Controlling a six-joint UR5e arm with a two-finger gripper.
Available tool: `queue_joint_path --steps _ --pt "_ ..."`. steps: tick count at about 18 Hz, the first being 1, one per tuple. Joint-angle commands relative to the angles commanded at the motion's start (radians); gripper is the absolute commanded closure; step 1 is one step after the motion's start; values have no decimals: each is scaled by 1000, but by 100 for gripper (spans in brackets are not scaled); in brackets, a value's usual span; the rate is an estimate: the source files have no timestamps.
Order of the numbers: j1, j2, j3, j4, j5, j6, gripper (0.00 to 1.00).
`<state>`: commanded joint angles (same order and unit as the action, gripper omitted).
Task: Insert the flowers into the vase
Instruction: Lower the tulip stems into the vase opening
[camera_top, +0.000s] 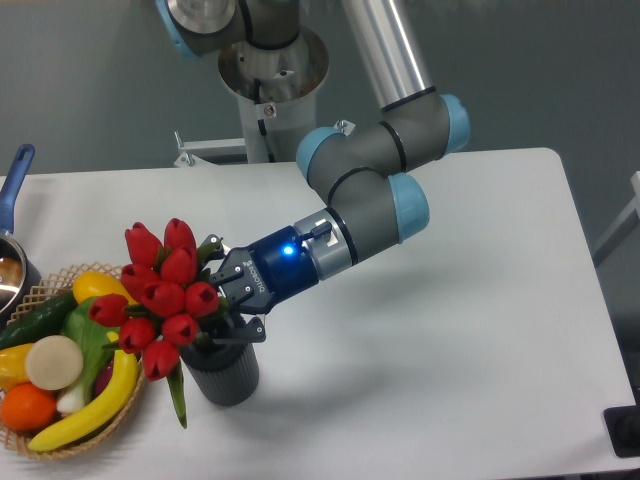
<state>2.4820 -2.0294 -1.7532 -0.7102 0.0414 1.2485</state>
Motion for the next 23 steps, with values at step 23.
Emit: queue_joint_path --steps 23 --pt "17 -48 -38 0 55 55 66"
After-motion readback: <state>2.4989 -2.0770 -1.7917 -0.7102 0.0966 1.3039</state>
